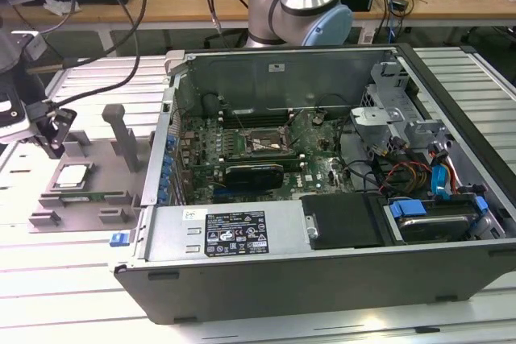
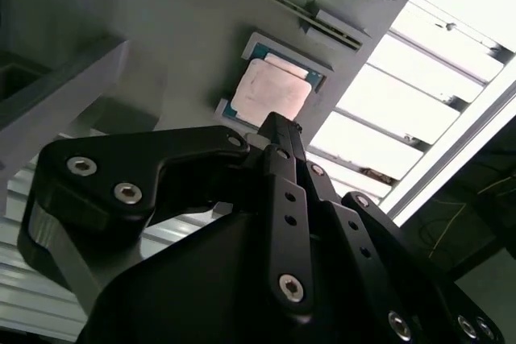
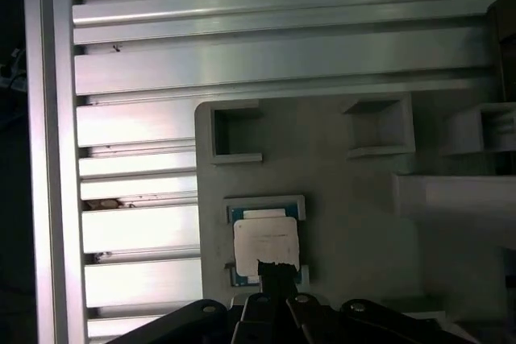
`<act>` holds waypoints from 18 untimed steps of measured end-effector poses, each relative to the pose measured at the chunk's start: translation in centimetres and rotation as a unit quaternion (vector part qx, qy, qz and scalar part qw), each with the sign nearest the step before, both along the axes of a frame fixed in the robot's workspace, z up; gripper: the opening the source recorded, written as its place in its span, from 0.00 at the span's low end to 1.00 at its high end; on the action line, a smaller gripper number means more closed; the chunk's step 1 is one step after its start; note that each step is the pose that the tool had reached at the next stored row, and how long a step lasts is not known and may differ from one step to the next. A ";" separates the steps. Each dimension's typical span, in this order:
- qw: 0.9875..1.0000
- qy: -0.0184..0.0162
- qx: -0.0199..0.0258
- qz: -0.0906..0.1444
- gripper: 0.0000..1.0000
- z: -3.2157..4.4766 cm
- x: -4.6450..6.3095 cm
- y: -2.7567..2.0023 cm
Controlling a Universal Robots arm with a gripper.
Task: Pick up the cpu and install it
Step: 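Pick up the cpu and move it towards the insertion slot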
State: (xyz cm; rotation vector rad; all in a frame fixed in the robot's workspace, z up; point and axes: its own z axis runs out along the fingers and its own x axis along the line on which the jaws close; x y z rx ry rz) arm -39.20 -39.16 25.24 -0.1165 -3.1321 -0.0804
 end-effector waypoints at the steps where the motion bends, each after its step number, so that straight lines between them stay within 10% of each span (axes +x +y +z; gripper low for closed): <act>1: 1.000 0.000 0.000 0.000 0.10 -0.11 0.0 0.01; 18: 0.999 0.000 0.000 0.040 0.10 -3.61 0.1 0.20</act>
